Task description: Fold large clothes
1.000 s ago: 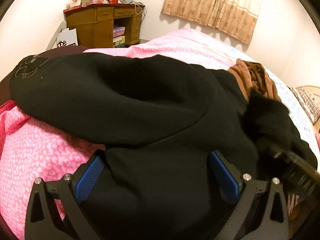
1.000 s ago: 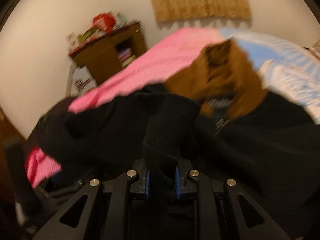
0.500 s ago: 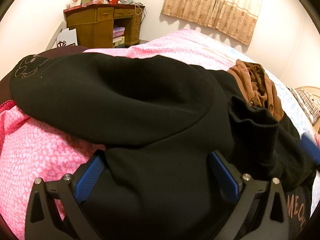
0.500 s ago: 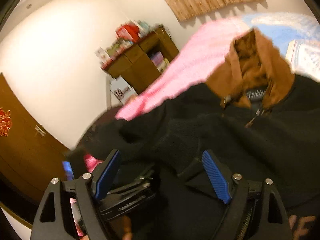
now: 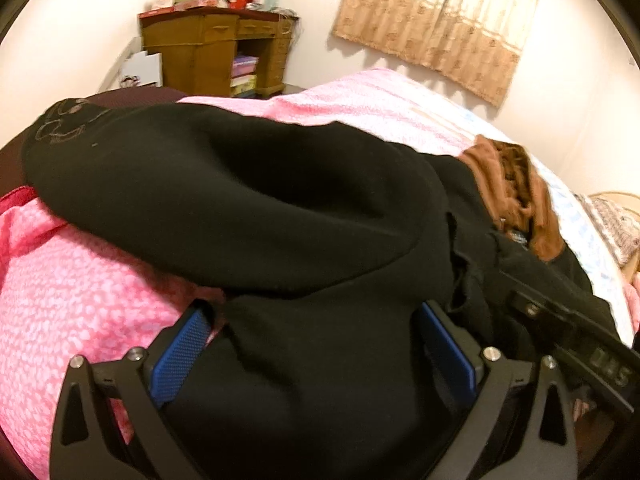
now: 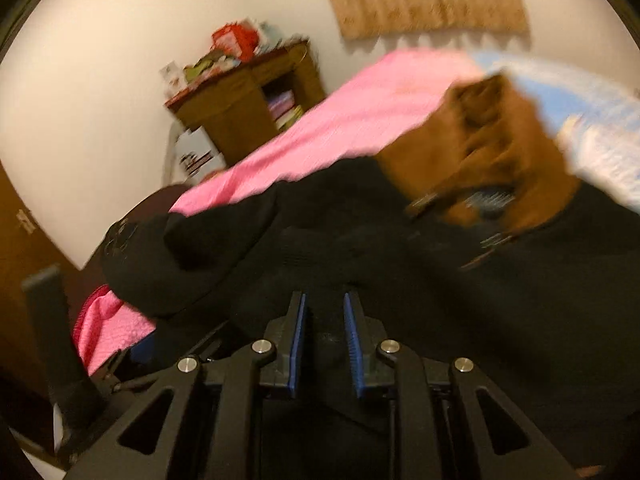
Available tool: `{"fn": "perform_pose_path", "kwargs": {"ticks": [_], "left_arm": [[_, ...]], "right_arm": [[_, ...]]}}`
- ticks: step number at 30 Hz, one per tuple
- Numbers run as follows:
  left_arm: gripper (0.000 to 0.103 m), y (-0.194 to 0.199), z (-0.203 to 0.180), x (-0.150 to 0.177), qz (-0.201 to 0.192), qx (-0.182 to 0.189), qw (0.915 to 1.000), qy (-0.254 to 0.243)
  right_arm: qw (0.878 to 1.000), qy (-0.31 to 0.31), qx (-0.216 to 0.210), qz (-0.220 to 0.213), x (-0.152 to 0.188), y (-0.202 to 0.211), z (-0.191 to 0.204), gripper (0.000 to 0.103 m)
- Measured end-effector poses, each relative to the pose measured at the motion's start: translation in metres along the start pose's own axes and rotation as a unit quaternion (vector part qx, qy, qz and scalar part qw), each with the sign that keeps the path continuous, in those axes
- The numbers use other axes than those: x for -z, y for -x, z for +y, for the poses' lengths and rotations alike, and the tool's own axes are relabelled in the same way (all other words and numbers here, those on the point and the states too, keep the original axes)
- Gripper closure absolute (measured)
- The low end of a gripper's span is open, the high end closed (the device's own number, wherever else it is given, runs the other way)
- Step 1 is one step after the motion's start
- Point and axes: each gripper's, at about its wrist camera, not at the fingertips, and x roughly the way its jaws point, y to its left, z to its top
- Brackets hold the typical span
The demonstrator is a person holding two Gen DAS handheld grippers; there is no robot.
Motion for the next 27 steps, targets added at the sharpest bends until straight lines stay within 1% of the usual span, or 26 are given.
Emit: {"fn": "perform_pose_path", "kwargs": {"ticks": [2, 3, 5, 6, 8, 9, 10, 11, 13, 14, 15, 16, 17, 18, 20, 21, 22, 25, 26, 27], "left_arm": [[0.000, 0.000, 0.000, 0.000, -0.001, 0.000, 1.0000, 0.000], [0.000, 0.000, -0.001, 0.000, -0.001, -0.001, 1.0000, -0.001], [0.000, -0.001, -0.002, 0.000, -0.001, -0.001, 1.0000, -0.001], [0.000, -0.001, -0.002, 0.000, 0.000, -0.001, 1.0000, -0.001], [0.000, -0.001, -0.001, 0.000, -0.001, 0.001, 1.0000, 0.000], [0.000, -0.001, -0.001, 0.000, -0.001, 0.001, 1.0000, 0.000], [0.000, -0.002, -0.002, 0.000, -0.001, 0.001, 1.0000, 0.000], [0.000, -0.001, -0.001, 0.000, -0.001, 0.001, 1.0000, 0.000], [0.000, -0.001, -0.001, 0.000, -0.001, 0.001, 1.0000, 0.000], [0.000, -0.001, -0.001, 0.000, 0.000, 0.001, 1.0000, 0.000], [0.000, -0.002, -0.001, 0.000, 0.000, 0.000, 1.0000, 0.000], [0.000, -0.001, -0.001, 0.000, 0.000, 0.001, 1.0000, 0.000], [0.000, -0.002, -0.001, 0.000, 0.000, 0.000, 1.0000, -0.001], [0.000, -0.002, -0.001, 0.000, 0.000, -0.001, 1.0000, -0.001], [0.000, -0.003, -0.001, 0.001, 0.001, -0.003, 1.0000, -0.002], [0.000, -0.003, -0.001, 0.001, 0.001, -0.004, 1.0000, -0.003], [0.000, -0.003, -0.001, 0.001, 0.001, -0.005, 1.0000, -0.004], [0.000, -0.004, -0.002, 0.001, 0.003, -0.009, 0.9999, -0.006], [0.000, -0.005, -0.003, 0.001, 0.003, -0.010, 0.9999, -0.006], [0.000, -0.004, -0.004, 0.002, 0.004, -0.011, 0.9999, -0.007]], "right_arm": [[1.000, -0.012, -0.023, -0.005, -0.002, -0.015, -0.002, 0.082], [1.000, -0.013, -0.029, 0.002, -0.004, -0.021, -0.002, 0.082], [0.999, -0.004, -0.032, 0.009, -0.008, -0.023, 0.000, 0.082], [0.999, -0.002, -0.040, 0.014, -0.011, -0.020, 0.000, 0.082], [0.998, -0.012, -0.066, 0.021, -0.017, -0.003, -0.003, 0.082], [0.997, -0.015, -0.075, 0.014, -0.019, 0.009, -0.005, 0.082], [0.997, -0.007, -0.075, -0.001, -0.020, 0.026, -0.005, 0.082], [0.998, 0.010, -0.065, -0.016, -0.021, 0.041, -0.004, 0.081], [0.997, 0.043, -0.033, -0.048, -0.022, 0.074, -0.008, 0.075], [0.997, 0.044, -0.019, -0.062, -0.022, 0.088, -0.014, 0.062], [0.996, 0.040, -0.004, -0.079, -0.021, 0.103, -0.023, 0.044], [0.994, 0.036, 0.010, -0.100, -0.018, 0.118, -0.035, 0.039], [0.992, 0.036, 0.025, -0.116, -0.016, 0.129, -0.046, 0.035], [0.990, 0.036, 0.051, -0.124, -0.013, 0.139, -0.058, 0.035], [0.984, 0.021, 0.124, -0.123, -0.007, 0.152, -0.087, 0.035], [0.978, 0.001, 0.168, -0.125, -0.003, 0.156, -0.105, 0.035], [0.971, -0.020, 0.198, -0.133, 0.002, 0.160, -0.121, 0.035], [0.957, -0.078, 0.239, -0.144, 0.018, 0.164, -0.166, 0.035], [0.954, -0.085, 0.253, -0.138, 0.023, 0.161, -0.176, 0.035], [0.950, -0.093, 0.272, -0.123, 0.029, 0.153, -0.185, 0.035]]}}
